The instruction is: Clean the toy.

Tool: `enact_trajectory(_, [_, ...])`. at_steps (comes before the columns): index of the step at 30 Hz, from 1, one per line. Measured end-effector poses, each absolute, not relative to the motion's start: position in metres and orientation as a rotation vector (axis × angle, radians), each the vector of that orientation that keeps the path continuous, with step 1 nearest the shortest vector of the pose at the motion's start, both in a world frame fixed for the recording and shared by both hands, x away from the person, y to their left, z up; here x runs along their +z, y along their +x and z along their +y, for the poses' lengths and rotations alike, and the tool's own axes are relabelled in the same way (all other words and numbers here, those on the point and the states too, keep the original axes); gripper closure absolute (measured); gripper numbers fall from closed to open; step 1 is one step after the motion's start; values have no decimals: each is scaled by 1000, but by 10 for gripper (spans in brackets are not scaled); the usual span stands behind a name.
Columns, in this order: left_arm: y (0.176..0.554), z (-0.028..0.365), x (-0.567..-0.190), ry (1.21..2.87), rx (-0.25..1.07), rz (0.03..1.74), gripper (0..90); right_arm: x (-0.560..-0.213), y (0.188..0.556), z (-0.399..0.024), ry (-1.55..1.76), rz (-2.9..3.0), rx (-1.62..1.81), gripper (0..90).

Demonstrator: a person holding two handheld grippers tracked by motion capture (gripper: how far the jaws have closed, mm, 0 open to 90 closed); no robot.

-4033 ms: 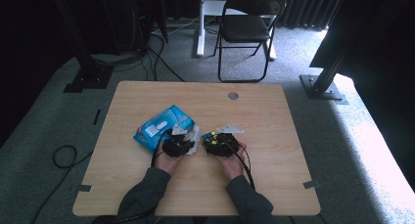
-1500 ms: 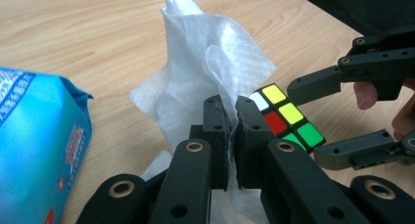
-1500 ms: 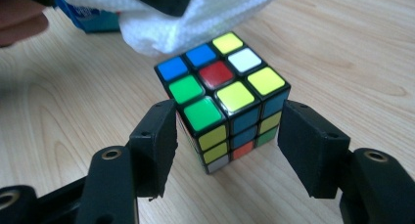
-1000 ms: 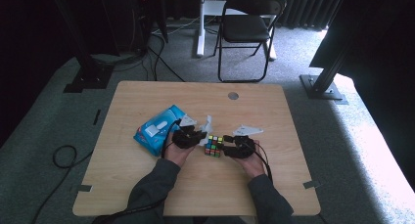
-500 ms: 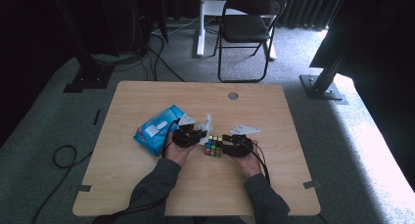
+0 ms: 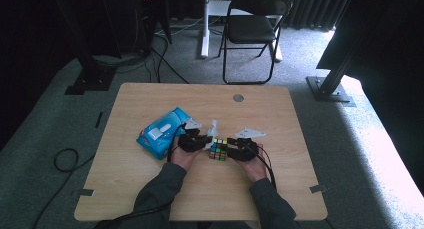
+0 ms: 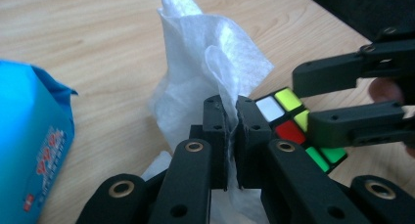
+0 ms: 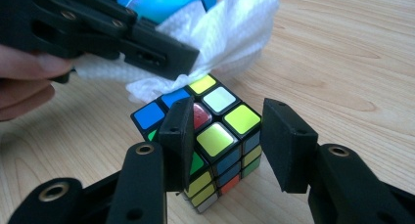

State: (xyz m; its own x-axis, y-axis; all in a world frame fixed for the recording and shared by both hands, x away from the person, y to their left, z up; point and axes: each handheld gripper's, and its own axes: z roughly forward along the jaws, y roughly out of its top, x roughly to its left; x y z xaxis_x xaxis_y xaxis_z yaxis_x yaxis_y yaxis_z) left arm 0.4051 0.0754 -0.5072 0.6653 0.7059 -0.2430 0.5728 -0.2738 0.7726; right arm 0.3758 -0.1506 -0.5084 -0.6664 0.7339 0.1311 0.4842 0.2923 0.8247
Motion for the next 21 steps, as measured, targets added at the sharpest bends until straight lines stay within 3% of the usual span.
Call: enact_trajectory(21, [408,69,-539,2079,178,1059,849,-508,374,-149,1127,2280,1311,592])
